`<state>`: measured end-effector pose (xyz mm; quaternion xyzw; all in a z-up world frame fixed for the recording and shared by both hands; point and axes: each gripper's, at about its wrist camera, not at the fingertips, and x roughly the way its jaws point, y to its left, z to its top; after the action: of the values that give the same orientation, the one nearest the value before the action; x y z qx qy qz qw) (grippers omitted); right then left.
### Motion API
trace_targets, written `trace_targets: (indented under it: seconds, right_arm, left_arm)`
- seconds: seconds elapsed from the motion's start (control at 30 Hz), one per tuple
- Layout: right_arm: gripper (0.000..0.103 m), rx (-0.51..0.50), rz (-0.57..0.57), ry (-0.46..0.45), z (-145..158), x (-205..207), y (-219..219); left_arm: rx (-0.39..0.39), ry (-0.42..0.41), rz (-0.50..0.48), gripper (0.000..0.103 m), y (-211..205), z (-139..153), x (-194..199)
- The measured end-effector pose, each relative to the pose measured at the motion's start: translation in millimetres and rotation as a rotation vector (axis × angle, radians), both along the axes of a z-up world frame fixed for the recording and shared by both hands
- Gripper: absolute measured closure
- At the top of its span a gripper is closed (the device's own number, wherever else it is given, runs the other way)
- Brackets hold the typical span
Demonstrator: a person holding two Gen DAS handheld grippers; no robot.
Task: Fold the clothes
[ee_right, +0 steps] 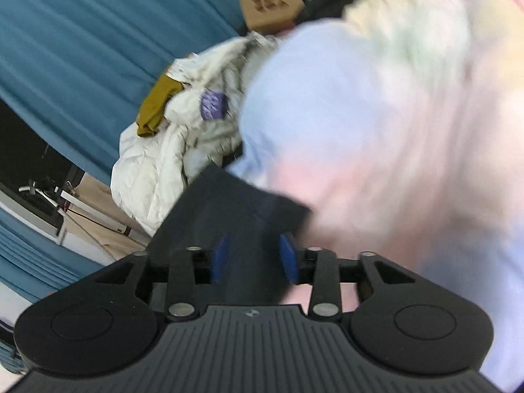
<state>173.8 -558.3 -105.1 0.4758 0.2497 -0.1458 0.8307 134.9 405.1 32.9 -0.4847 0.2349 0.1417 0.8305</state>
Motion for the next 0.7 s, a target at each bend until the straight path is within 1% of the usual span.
trace_targets:
  seconds: [0.03,0.1,0.17,0.23,0.27,0.33,0.4,0.43,0.47,0.5,0.57,0.6,0.63,0.67,0.7]
  right_arm:
    - [0.041,0.023,0.006,0.007,-5.4,-4.5,-0.2]
    - [0.041,0.059,0.025,0.026,-17.2,-5.7,2.1]
    - [0.041,0.093,0.044,0.033,-27.5,3.7,5.3]
    - [0.041,0.125,0.063,0.035,-37.3,15.3,8.6]
    - [0.041,0.127,0.067,0.031,-40.6,20.7,10.7]
    - [0.043,0.100,0.060,0.015,-43.7,30.6,16.0]
    - [0.052,0.074,0.054,-0.001,-46.7,40.5,21.4]
    - [0.071,0.060,0.051,-0.010,-48.3,45.4,24.1]
    - [0.089,0.038,0.045,-0.020,-46.5,47.6,27.2]
    - [0.089,0.007,0.036,-0.034,-41.0,46.7,30.8]
    - [0.091,-0.057,0.020,-0.061,-29.9,44.7,38.0]
    - [0.091,-0.089,0.011,-0.075,-24.4,43.8,41.6]
    - [0.092,-0.121,0.003,-0.088,-18.8,42.8,45.3]
    - [0.092,-0.134,-0.008,-0.107,-12.0,40.2,47.8]
    - [0.093,-0.129,-0.020,-0.129,-4.2,35.5,48.7]
  left_arm:
    - [-0.025,0.012,0.005,0.020,3.2,-4.7,-7.8]
    - [-0.079,0.038,0.011,0.020,9.0,-17.3,-20.4]
    - [-0.125,0.055,0.007,0.021,14.4,-33.5,-21.9]
    - [-0.163,0.046,0.006,0.023,16.5,-52.0,-16.9]
    - [-0.174,0.036,0.004,0.025,16.6,-59.8,-11.9]
    - [-0.183,0.024,-0.006,0.025,16.0,-74.1,3.8]
    - [-0.148,0.020,-0.026,0.025,14.7,-82.4,25.8]
    - [-0.127,0.023,-0.025,0.025,13.5,-83.2,33.1]
    - [-0.106,0.025,-0.021,0.028,12.1,-83.4,39.6]
    - [-0.076,0.045,-0.011,0.033,7.8,-81.5,43.1]
    - [-0.003,0.085,-0.003,0.074,0.6,-76.1,48.1]
    - [0.039,0.100,-0.012,0.081,-1.2,-72.8,50.0]
    - [0.057,0.097,-0.017,0.087,-1.0,-69.1,50.0]
    - [0.060,0.088,-0.014,0.091,-0.5,-63.2,47.6]
    - [0.061,0.078,-0.008,0.092,-0.1,-57.0,44.7]
